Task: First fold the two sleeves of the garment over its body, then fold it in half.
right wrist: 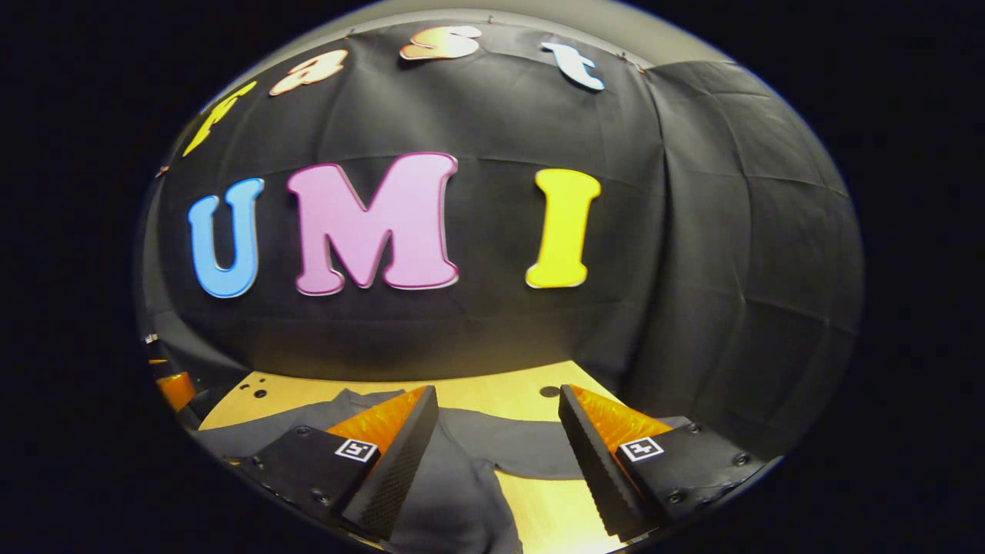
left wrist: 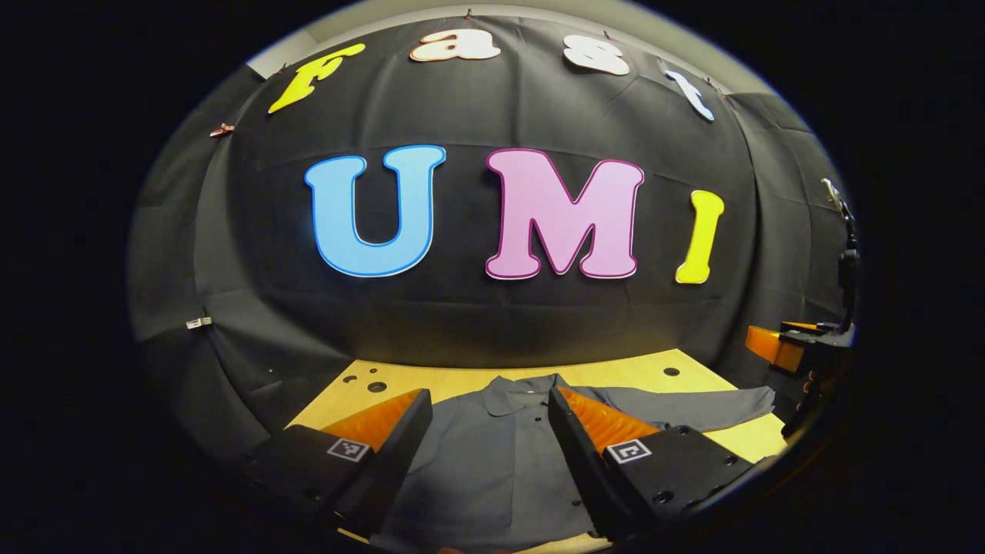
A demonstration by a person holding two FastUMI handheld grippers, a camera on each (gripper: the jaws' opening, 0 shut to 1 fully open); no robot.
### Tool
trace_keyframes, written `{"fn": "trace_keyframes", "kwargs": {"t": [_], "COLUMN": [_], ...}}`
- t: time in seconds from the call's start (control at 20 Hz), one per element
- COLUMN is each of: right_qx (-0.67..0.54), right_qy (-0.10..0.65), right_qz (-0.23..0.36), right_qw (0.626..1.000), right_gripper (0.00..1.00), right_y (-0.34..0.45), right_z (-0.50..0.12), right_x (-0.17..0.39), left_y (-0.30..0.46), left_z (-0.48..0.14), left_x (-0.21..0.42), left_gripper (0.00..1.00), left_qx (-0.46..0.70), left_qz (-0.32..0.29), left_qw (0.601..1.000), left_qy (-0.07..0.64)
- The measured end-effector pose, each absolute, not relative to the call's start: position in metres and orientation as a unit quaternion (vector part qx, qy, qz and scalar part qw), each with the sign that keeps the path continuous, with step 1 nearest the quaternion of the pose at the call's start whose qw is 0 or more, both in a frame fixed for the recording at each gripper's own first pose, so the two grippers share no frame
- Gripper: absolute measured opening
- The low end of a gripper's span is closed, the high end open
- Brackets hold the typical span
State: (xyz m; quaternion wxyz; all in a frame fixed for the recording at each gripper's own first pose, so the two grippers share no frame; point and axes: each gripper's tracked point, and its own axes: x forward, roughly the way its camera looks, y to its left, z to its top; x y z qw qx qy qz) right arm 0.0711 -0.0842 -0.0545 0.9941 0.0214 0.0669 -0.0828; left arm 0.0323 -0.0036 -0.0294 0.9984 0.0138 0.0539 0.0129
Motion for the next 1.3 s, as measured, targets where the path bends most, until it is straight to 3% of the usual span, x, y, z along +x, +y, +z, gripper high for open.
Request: {"fn": "trace_keyframes", "kwargs": {"t": [0.4,1.3], "right_qx": [0.024,0.098], "right_qy": [0.109,0.228], "right_qz": [-0.189,-0.303], "right_qw": [0.976,0.920], "right_gripper": [0.98,0.98], "right_y": [-0.200,-0.411], "right_z": [-0.099,-0.263], "right_x": [0.082,0.135], "left_y": [0.000,-0.023], "left_z": [-0.043,-0.097], "left_x": [0.035,0.046], "left_gripper": [0.96,0.96], "left_qx": [0.014,0.000], "left_qz": [0.034,0.096], "left_qw": [0.996,0.981], "left_qy": [0.080,0.169]}}
